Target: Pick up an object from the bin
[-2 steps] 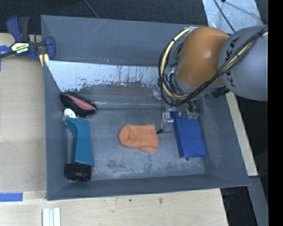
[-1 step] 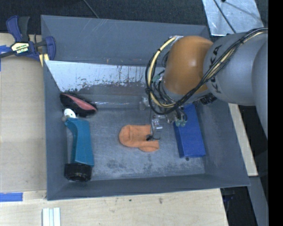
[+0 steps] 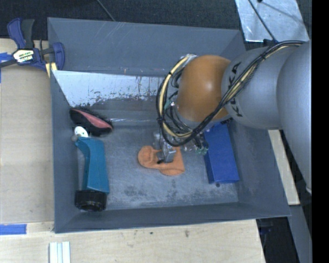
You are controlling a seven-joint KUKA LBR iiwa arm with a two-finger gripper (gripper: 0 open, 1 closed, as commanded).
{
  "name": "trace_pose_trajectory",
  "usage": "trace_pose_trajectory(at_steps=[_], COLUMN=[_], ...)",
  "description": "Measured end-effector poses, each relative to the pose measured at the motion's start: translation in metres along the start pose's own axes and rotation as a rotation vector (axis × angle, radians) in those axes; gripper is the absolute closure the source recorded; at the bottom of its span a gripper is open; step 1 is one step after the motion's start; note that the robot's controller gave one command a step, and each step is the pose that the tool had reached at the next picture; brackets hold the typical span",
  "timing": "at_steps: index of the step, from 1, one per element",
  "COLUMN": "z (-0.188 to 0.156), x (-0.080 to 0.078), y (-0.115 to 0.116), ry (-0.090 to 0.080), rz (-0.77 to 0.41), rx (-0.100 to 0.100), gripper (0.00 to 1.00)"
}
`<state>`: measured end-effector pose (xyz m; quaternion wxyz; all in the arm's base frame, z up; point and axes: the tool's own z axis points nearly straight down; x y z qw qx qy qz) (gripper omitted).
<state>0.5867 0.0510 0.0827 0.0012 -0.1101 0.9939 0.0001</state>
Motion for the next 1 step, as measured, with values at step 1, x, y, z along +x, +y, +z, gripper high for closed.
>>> trace_pose_trajectory(at_steps=[1], z=[0.0000], x=[0.0000], y=[0.0000], ry=[0.000], rz=[0.000], rx=[0.000], gripper=[1.00])
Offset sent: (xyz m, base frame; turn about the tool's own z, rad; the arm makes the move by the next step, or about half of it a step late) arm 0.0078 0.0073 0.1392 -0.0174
